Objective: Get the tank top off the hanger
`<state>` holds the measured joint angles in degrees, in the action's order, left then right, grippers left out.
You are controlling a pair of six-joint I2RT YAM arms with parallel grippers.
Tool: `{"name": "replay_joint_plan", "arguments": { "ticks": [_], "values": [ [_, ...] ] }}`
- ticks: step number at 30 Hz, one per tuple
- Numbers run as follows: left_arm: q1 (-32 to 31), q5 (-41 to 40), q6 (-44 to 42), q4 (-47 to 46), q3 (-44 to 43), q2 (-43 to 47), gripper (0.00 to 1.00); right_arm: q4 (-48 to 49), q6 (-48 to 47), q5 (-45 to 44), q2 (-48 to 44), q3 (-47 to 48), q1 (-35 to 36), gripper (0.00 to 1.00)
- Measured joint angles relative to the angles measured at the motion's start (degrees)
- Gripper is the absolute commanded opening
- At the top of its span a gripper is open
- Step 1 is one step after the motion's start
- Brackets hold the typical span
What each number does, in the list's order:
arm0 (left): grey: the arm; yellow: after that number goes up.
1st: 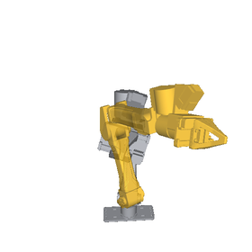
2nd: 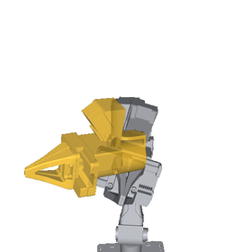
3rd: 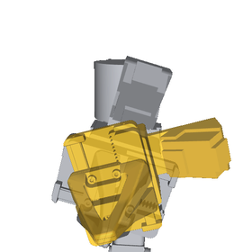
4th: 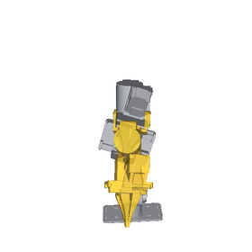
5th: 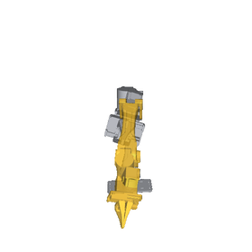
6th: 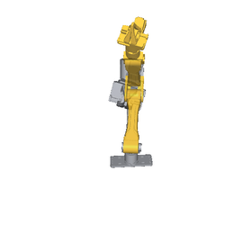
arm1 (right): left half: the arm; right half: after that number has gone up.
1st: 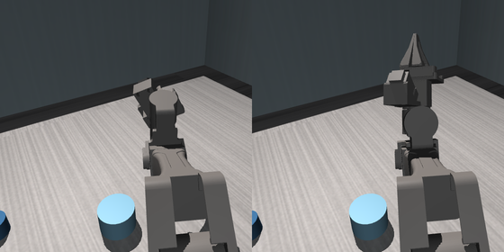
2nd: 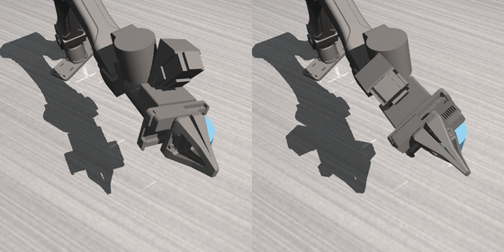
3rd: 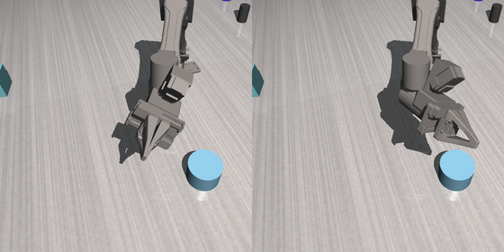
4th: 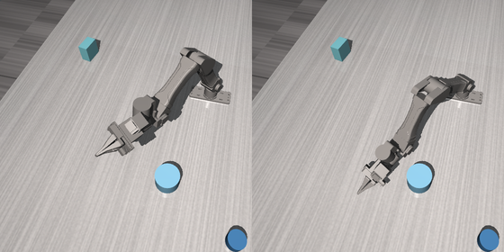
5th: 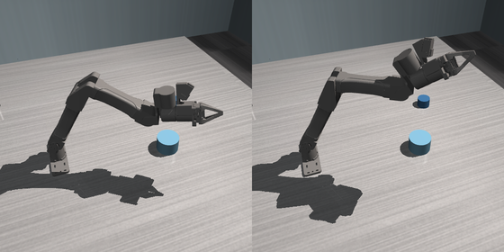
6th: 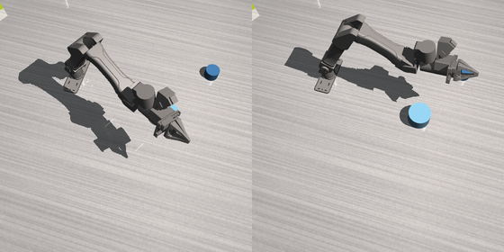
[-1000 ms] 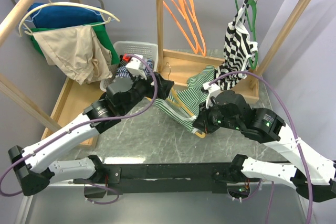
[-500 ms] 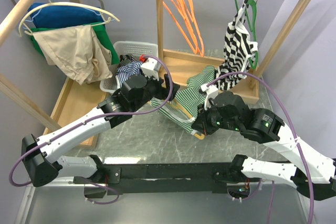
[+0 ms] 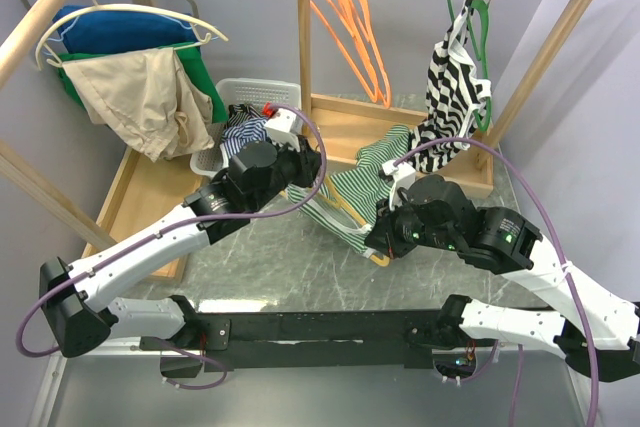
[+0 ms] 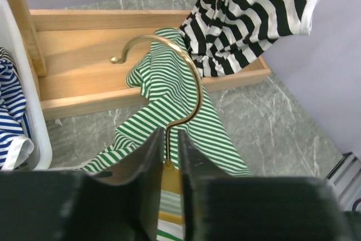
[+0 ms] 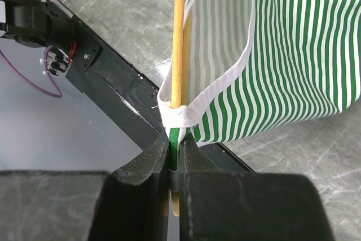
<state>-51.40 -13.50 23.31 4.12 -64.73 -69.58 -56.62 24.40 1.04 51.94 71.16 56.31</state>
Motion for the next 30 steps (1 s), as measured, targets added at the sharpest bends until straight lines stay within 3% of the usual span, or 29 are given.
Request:
{"name": "replay_joint_plan", "arguments": {
  "ticks": [2, 6, 9, 11, 12, 15, 30],
  "values": [
    [0.37, -0.61, -0.15, 0.04, 0.00, 0.22, 0.01, 0.09, 0.00, -0.15, -0.02, 0.00, 0.13, 0.00],
    [0.44, -0.92, -0.26, 0.52, -0.35, 0.33, 0.01, 0.28, 0.00, -0.37, 0.15, 0.00, 0.20, 0.00],
    [0.44, -1.18, -0.28, 1.07, -0.79, 0.33, 0.01, 0.31, 0.00, -0.92, 0.52, 0.11, 0.20, 0.14],
    [0.48, -1.42, -0.31, 1.11, -0.87, 0.33, 0.01, 0.22, 0.09, -1.55, 0.83, 0.35, 0.20, 0.17],
    [0.55, -1.46, -0.31, 1.11, -0.87, 0.33, 0.01, -0.04, 0.02, -1.90, 1.07, 0.74, 0.20, 0.26],
    [0.68, -1.22, -0.22, 1.25, -0.92, 0.33, 0.01, 0.09, 0.20, -3.37, 1.70, 2.19, 0.44, 0.36],
    [0.31, 2.69, -1.42, 3.63, -2.29, 0.33, 0.01, 2.82, -1.86, -6.19, 6.38, 8.02, 0.44, 0.40]
  ]
}}
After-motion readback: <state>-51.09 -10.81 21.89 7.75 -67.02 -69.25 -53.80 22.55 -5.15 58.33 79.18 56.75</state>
